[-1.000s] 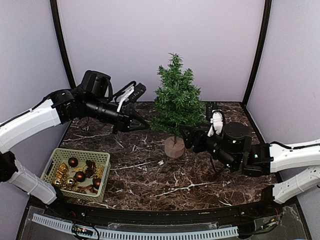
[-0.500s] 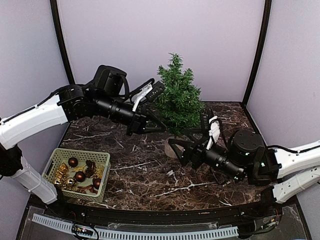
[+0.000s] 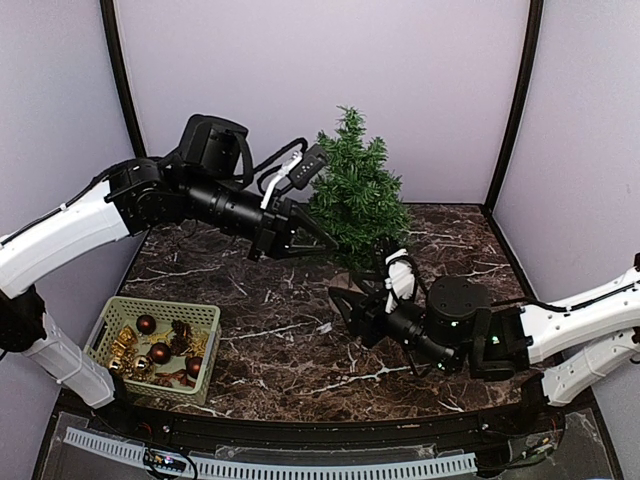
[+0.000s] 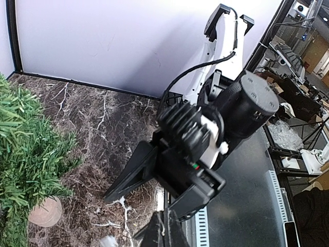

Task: Decorate the small christmas tree
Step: Wrap the side of the string light in the gap of the branches.

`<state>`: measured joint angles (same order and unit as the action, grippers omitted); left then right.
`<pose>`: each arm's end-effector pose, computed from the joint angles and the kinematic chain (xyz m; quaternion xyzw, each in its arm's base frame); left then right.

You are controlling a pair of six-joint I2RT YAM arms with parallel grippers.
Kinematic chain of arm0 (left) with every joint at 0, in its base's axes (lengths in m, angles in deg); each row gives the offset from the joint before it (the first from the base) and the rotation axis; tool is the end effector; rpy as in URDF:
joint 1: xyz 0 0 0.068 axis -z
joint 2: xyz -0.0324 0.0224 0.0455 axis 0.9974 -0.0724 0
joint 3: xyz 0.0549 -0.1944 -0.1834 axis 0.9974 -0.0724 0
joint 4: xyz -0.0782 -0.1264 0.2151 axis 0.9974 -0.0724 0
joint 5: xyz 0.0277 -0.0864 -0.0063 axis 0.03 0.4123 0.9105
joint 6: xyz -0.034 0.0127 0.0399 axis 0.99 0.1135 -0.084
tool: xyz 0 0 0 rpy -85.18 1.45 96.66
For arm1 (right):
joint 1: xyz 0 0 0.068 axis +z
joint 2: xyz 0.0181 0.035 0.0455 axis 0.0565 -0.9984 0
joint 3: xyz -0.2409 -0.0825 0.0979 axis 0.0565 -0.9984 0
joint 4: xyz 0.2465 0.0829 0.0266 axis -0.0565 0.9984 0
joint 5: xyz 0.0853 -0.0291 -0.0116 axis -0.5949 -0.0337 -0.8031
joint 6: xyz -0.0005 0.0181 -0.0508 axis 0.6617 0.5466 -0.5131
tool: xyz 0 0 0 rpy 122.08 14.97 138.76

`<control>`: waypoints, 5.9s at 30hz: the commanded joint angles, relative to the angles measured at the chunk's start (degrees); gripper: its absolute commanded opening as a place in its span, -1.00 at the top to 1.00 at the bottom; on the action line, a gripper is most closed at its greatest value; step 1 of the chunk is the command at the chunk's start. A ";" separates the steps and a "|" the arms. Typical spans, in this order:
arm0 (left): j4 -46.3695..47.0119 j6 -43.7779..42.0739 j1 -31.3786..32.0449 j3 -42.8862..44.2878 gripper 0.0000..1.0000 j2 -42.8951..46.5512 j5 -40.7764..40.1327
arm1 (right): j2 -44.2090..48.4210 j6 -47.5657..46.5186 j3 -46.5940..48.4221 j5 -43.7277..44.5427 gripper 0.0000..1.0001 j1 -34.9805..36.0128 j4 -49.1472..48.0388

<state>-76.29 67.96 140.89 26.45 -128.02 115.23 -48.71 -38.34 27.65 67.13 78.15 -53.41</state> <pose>0.1685 -0.2781 0.4231 0.5179 0.6191 -0.4790 0.3451 0.0625 0.2714 0.2894 -0.2115 0.6963 0.3204 0.6064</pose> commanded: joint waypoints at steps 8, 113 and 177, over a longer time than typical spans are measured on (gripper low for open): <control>0.01 -0.12 0.32 2.40 1.00 2.79 2.09 | -4.27 1.81 -3.05 0.94 0.25 -1.86 -11.20; 21.56 14.30 -7.00 -25.83 1.00 -10.83 -24.30 | 2.11 23.58 -1.48 -6.69 1.00 -16.17 17.05; 41.87 19.81 -16.59 -38.59 1.00 -1.34 -18.25 | 1.47 25.16 -16.19 -10.96 -0.79 -16.79 -10.31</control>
<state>-36.75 89.53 124.65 -11.50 -132.80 95.73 -48.58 -12.72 12.15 56.07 61.38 -59.92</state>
